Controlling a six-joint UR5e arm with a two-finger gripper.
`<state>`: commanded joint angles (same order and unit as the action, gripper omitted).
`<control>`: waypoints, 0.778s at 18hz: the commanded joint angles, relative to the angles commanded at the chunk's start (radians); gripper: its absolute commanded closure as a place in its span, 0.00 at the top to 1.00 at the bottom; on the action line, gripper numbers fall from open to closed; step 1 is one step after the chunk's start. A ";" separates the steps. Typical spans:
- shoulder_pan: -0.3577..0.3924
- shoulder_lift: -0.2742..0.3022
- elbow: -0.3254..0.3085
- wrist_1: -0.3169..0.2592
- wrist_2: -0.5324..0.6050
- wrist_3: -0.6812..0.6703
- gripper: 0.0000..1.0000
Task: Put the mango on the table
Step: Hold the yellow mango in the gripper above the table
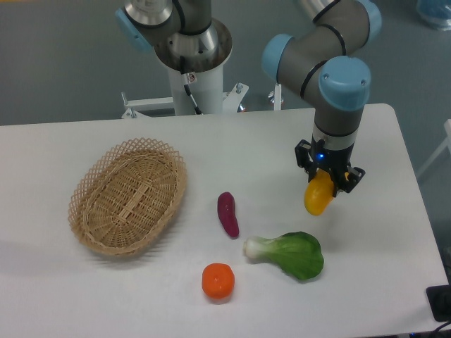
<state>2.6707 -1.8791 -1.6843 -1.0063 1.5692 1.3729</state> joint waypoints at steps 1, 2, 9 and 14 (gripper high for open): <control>0.000 0.000 -0.002 0.000 0.000 0.000 0.56; 0.000 0.002 -0.002 -0.002 -0.002 0.000 0.56; -0.005 0.002 -0.008 -0.006 0.000 0.000 0.57; 0.005 0.021 -0.077 0.000 -0.006 0.002 0.57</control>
<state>2.6753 -1.8577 -1.7610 -1.0063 1.5631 1.3744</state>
